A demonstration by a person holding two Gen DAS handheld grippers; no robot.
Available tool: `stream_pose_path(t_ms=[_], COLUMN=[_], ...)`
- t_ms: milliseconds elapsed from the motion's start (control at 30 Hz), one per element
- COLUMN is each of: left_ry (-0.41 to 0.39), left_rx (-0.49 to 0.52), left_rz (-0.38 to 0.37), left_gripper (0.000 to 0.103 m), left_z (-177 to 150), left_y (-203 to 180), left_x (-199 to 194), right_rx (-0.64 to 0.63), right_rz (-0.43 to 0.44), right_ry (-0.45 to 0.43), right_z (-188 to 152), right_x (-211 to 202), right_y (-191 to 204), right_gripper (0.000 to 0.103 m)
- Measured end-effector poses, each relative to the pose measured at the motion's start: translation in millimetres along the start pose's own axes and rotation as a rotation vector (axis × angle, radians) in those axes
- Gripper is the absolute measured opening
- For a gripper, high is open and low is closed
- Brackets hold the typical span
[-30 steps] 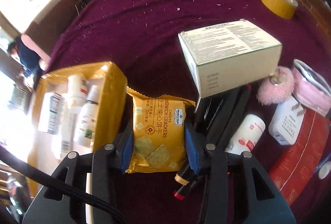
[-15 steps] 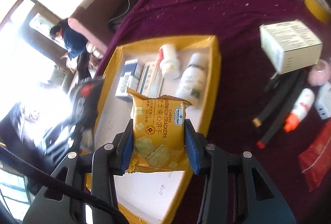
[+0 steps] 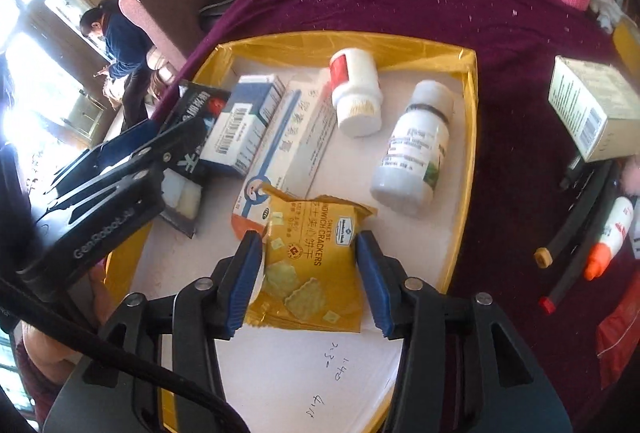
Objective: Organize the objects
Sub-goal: 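Drop the black packet into the tray with the left tool while the right tool drops the cracker packet, then withdraw both tools from the tray back toward the remaining items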
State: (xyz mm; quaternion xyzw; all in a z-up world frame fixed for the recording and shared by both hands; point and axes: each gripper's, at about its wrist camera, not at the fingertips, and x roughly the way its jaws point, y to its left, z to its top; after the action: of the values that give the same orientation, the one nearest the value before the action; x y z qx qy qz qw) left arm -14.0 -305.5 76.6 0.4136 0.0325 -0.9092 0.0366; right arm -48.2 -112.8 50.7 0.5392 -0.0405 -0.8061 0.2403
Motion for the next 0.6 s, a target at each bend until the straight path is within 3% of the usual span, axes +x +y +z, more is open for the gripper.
stream_pose_path(t_ms=[167,300,467,600], left_ry=[-0.062,-0.086,-0.087,-0.062], left_rx=[-0.044,-0.037,-0.04,-0.02], left_rz=[-0.018,-0.029,-0.137,-0.243], left_gripper=[0.064,0.064,0.066,0.066], left_z=[-4,-9,-15,-20], left_y=[3,-12,-43,-85], left_x=[-36,-61,-90,-99], right_rx=[-0.006,-0.019,-0.017,0.017], right_rz=[0.011,-0.005,-0.045,-0.13], right_ry=[-0.082,-0.15,-0.228,-0.316], right_z=[-8,-21,-44,-67], right_x=[-32,-60,-97,-133], right_y=[-9,-18,-46,-88], right_gripper=[0.049,0.051,0.051,0.055])
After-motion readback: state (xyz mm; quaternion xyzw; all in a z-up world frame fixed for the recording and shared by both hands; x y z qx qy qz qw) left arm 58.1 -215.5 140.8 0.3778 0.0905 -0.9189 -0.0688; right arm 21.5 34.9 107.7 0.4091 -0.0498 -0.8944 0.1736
